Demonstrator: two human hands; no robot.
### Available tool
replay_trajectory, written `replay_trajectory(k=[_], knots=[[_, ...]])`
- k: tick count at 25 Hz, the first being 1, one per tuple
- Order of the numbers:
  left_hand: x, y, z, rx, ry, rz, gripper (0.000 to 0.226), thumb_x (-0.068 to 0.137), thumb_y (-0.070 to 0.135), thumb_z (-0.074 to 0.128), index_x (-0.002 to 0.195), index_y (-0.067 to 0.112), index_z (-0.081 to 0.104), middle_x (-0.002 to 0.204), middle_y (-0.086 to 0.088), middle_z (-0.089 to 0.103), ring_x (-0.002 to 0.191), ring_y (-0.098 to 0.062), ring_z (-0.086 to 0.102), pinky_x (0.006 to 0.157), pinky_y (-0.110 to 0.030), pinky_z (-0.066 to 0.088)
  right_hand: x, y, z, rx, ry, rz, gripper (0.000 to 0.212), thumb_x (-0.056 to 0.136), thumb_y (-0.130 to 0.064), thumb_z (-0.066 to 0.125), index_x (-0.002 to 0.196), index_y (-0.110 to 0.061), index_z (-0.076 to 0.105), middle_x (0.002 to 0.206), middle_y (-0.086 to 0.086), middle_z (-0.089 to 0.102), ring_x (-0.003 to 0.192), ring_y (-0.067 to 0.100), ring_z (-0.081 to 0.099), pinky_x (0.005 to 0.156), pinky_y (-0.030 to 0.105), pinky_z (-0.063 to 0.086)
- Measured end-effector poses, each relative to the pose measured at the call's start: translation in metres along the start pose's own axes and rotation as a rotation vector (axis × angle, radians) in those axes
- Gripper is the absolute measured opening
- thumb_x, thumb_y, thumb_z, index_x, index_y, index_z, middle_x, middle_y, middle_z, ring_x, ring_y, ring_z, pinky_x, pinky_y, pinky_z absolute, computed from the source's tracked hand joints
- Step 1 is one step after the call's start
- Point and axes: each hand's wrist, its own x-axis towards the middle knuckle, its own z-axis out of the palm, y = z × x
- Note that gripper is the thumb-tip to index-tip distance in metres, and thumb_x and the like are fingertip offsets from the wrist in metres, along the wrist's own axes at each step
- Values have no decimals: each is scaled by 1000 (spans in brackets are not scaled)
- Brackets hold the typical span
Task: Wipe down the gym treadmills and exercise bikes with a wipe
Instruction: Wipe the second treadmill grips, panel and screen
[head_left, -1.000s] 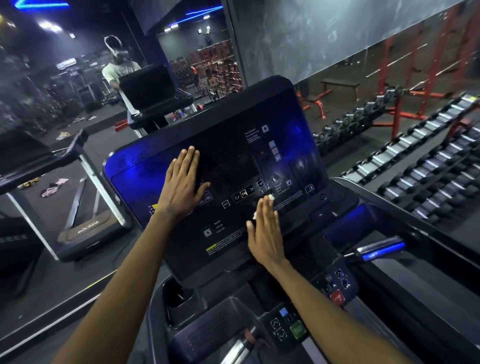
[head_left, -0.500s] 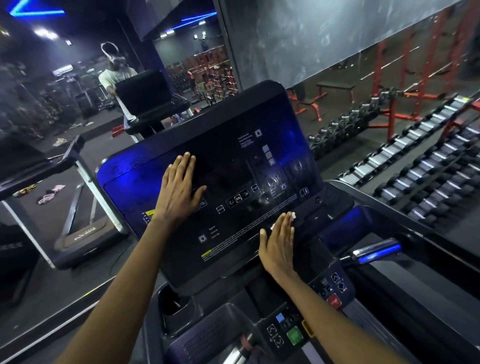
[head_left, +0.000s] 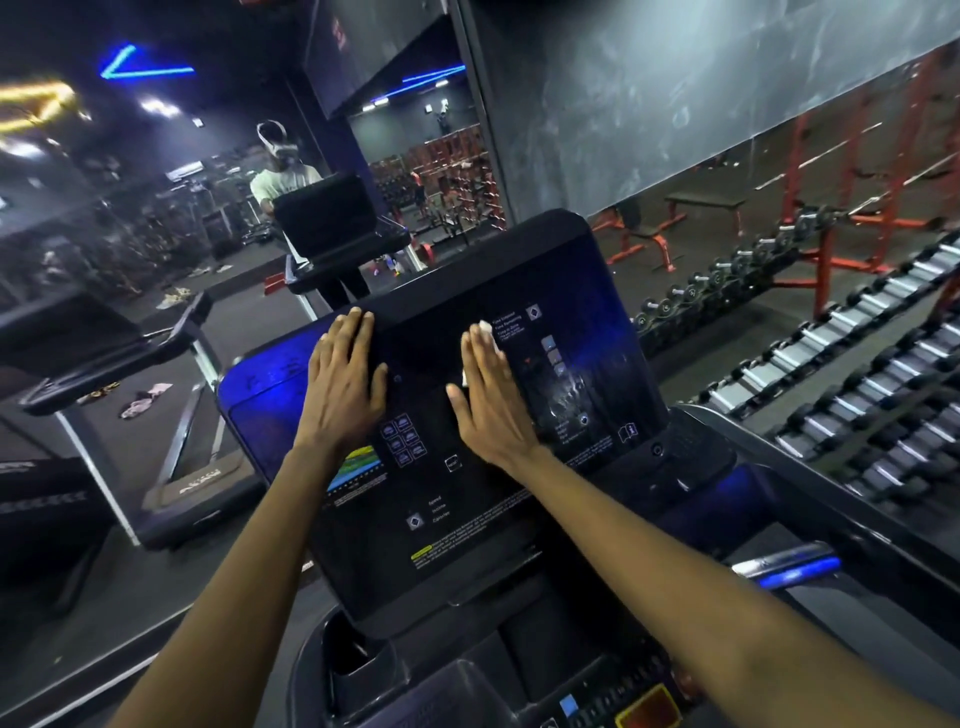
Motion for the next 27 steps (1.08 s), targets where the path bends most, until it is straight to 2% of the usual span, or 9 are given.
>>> replay_trajectory(k=[4, 8, 12, 14, 18, 23, 26, 27], knots=[[4, -8, -2, 24, -11, 21, 65, 97, 32, 44, 154, 10, 24, 161, -9, 23, 150, -26, 15, 121, -46, 16, 64, -9, -15, -39, 82, -38, 66, 105, -34, 32, 156, -4, 4, 164, 11, -4, 152, 20, -9, 124, 42, 4], [9, -8, -2, 35, -21, 16, 68, 96, 42, 42, 155, 12, 23, 161, -8, 23, 149, -26, 15, 120, -41, 14, 72, -9, -13, 15, 183, 182, 67, 105, -37, 30, 156, -4, 2, 164, 11, -5, 151, 21, -10, 124, 45, 4], [17, -3, -1, 29, -58, 3, 77, 97, 48, 52, 156, 12, 19, 162, -10, 18, 151, -27, 11, 120, -45, 13, 70, -9, -11, -25, 121, 31, 68, 104, -36, 31, 156, -3, 2, 164, 13, -6, 151, 22, -9, 124, 43, 2], [22, 2, -1, 21, -75, -2, 80, 95, 49, 53, 156, 12, 17, 163, -10, 15, 151, -28, 8, 121, -45, 11, 70, 5, -19, -48, 137, 63, 65, 105, -35, 30, 156, -5, 3, 164, 11, -3, 152, 20, -7, 124, 45, 5], [29, 14, 4, 21, -77, 37, 81, 94, 52, 53, 156, 14, 17, 164, -8, 13, 151, -27, 7, 122, -45, 11, 18, 20, -13, -23, 174, 311, 65, 106, -35, 28, 156, -4, 2, 164, 12, -4, 152, 21, -9, 124, 45, 5], [23, 38, 21, 25, -139, 126, 82, 93, 50, 57, 156, 16, 19, 165, -8, 7, 152, -23, -1, 121, -43, 6, -70, 30, 9, -71, 28, 206, 67, 105, -33, 31, 156, -5, -2, 164, 9, -11, 151, 20, -10, 124, 46, 8], [19, 41, 23, 47, -147, 122, 82, 93, 48, 58, 156, 15, 18, 165, -9, 6, 152, -24, -1, 121, -42, 5, -83, 46, 4, -49, 55, 447, 66, 105, -36, 25, 156, -6, -4, 164, 9, -12, 151, 19, -13, 122, 49, 13], [18, 42, 23, 51, -143, 116, 81, 93, 47, 58, 156, 15, 18, 165, -10, 6, 152, -25, 0, 121, -43, 6, -90, 46, 4, -40, 50, 478, 67, 105, -36, 26, 155, -5, -5, 163, 10, -13, 151, 19, -13, 122, 49, 13]])
